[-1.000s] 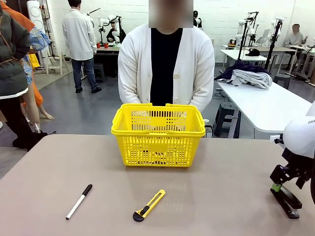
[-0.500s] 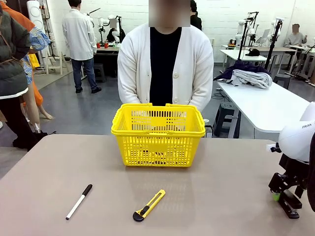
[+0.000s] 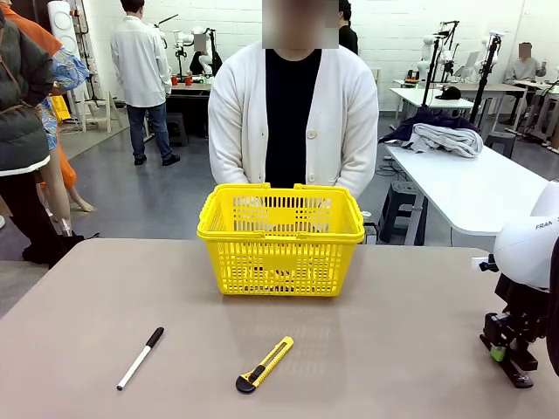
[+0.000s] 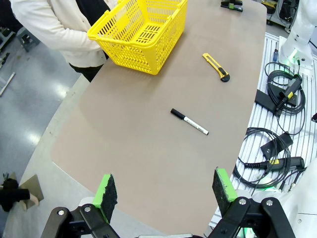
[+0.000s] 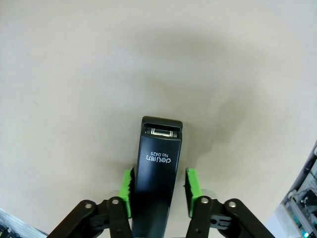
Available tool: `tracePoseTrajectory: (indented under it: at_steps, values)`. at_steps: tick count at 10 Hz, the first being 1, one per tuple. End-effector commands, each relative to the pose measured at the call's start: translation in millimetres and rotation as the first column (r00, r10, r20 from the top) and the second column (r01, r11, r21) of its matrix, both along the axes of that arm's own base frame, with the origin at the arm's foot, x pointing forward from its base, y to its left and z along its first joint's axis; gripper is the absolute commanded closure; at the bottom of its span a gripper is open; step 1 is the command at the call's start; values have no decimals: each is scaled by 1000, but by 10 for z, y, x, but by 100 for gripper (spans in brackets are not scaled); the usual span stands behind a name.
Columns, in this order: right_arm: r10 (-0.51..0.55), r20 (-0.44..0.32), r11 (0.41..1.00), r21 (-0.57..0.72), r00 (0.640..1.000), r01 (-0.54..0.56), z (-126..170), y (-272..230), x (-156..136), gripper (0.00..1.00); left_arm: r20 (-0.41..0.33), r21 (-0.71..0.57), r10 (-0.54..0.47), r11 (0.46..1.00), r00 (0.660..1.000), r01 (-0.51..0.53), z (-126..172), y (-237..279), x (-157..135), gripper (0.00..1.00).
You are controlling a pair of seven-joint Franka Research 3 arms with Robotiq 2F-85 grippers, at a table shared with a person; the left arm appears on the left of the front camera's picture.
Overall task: Place the items the person wants into the basket.
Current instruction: Pick up the item the person points to and place it in the Market Basket.
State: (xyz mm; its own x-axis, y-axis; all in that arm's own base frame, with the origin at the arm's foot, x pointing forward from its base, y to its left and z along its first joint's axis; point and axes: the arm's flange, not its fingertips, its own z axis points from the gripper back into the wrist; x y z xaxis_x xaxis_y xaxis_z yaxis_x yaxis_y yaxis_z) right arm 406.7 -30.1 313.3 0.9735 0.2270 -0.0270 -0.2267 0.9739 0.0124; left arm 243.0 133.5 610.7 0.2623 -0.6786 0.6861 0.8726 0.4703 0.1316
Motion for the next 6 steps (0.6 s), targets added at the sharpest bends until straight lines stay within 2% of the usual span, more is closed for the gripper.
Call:
tracePoseTrajectory:
  at_steps: [1,2,3,5,6]
  values:
    - [-2,0,999,-36,1000,2,-76,-5,-241,85,-8,7,16,1000,1000,-16,2,-11,7,0]
    - [-5,9,999,-35,1000,6,-69,-5,-239,95,-8,7,16,1000,1000,-16,2,-11,7,0]
    - [-9,11,999,-38,1000,9,-64,-5,-233,100,-8,7,16,1000,1000,-16,2,-11,7,0]
    - [-39,39,998,-46,999,40,40,10,-195,100,-8,7,16,1000,1000,-16,2,-11,7,0]
    - [-59,50,998,-35,997,61,222,22,-163,86,-8,7,16,1000,1000,-16,2,-11,7,0]
